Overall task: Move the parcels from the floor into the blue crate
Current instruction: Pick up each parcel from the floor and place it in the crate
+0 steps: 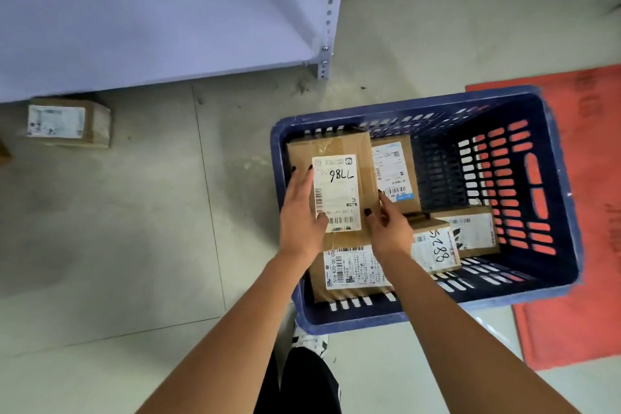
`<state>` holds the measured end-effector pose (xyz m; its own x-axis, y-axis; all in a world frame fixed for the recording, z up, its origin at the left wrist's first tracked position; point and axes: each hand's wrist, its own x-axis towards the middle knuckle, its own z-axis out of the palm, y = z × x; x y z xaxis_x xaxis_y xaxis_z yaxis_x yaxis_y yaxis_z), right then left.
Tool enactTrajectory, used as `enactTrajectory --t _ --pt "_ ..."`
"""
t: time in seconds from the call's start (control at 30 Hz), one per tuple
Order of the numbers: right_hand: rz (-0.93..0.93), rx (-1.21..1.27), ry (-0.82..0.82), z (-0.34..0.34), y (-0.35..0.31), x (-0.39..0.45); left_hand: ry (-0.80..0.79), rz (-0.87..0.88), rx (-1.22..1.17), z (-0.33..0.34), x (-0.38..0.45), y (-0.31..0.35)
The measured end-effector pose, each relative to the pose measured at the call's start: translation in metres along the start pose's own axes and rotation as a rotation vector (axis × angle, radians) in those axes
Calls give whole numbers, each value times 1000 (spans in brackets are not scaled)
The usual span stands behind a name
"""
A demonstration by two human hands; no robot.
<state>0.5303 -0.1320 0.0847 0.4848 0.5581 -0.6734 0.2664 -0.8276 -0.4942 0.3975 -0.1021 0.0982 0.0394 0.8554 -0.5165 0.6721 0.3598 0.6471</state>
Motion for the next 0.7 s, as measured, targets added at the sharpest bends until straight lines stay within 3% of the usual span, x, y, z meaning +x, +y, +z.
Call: enactTrajectory --t 0.2,0.3,0.5,0.7 --pt "-73 -134 9 -11 -30 -8 41 -116 -441 -25 -7 4" --pt "-176 -107 -65 -16 -54 -26 40 -226 -604 -60 -11 9" --pt "-235 -152 -248 15 -107 -74 13 -265 -466 -147 -20 -30" --pt "-270 -216 -484 118 -145 -140 66 -353 -419 -252 -36 -127"
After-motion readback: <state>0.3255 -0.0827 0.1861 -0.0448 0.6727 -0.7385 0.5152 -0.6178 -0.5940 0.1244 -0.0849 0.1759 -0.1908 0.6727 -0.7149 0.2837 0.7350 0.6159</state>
